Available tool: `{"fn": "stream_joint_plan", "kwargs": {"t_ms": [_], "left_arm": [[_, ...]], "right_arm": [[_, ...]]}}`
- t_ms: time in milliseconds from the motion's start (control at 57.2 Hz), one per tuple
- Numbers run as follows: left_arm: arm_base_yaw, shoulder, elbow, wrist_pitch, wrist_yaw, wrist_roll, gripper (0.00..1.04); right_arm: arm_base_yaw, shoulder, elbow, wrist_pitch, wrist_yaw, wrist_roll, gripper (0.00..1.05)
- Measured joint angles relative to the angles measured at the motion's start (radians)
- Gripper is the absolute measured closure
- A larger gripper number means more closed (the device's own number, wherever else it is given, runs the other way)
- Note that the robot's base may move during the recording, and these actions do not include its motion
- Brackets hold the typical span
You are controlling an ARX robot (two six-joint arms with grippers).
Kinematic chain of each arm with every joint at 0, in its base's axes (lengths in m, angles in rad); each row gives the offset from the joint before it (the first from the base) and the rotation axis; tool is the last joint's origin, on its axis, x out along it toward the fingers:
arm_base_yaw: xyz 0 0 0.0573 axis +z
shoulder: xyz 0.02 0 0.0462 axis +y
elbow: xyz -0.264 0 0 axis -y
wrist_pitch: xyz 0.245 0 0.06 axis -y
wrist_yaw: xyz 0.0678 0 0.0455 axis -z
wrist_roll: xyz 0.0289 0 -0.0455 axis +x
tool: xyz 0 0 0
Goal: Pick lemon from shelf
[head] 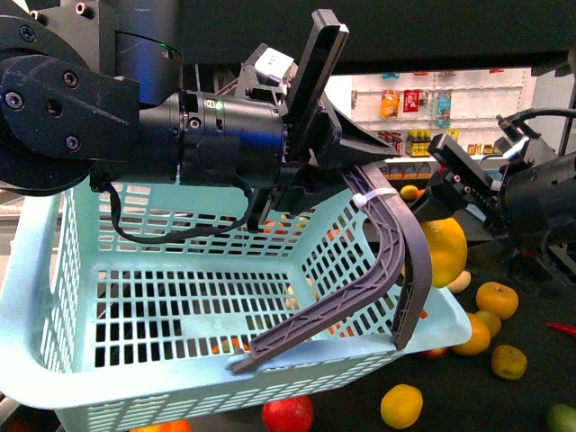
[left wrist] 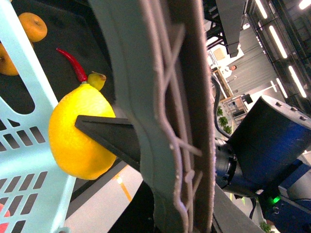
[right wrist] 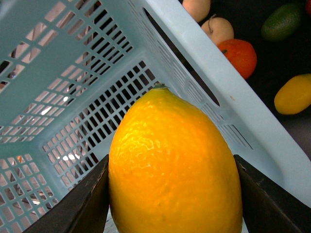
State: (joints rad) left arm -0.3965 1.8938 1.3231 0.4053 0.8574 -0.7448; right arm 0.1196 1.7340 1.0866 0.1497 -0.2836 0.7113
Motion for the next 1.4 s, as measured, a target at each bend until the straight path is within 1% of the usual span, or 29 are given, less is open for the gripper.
{"fn": "stream_joint_plan", "kwargs": {"t_ms": [262,315,332,420,490,595,699,909,1067,1137,1294,1399], "left_arm": [[0.000,0.000,0.000,0.000,0.000,0.000,0.95],[0.000,0.000,0.000,0.000,0.000,0.000,0.95],[0.000,0.000,0.000,0.000,0.000,0.000,0.95],[0.000,0.000,0.000,0.000,0.000,0.000,0.95],[0.000,0.000,0.000,0.000,0.002,-0.001,0.95],[0.000,0.002,0.000,-0.001,-0.001,-0.005,0.95],[0.000,0.005,0.000,-0.001,-0.003,-0.003,0.95],[0.000,0.005,0.000,-0.001,-0.002,-0.003,0.95],[0.000,0.005,0.000,-0.001,0.000,-0.003,0.95],[0.000,0.005,0.000,-0.002,0.004,-0.011,0.95],[-0.001,0.005,0.000,-0.002,0.002,-0.006,0.95],[-0.001,0.005,0.000,-0.002,-0.001,-0.007,0.95]], "right_arm": [[0.036,0.043,-0.002,0.023,0.011,-0.001,0.38],[0.041,0.044,-0.002,0.028,0.011,-0.001,0.29],[0.042,0.044,-0.002,0.029,0.011,-0.001,0.27],[0.044,0.044,-0.002,0.036,0.011,-0.002,0.09],[0.041,0.044,-0.002,0.040,0.011,-0.003,0.01],[0.023,0.040,-0.002,0.045,0.010,-0.010,0.02],[-0.020,0.021,-0.002,0.058,0.002,-0.016,0.02],[-0.162,-0.042,-0.012,0.099,-0.027,-0.078,0.02],[-0.280,-0.026,-0.057,0.163,-0.039,-0.171,0.02],[-0.330,0.010,-0.091,0.220,-0.068,-0.230,0.02],[-0.400,0.150,-0.154,0.358,-0.087,-0.368,0.02],[-0.428,0.259,-0.188,0.426,-0.102,-0.449,0.02]]}}
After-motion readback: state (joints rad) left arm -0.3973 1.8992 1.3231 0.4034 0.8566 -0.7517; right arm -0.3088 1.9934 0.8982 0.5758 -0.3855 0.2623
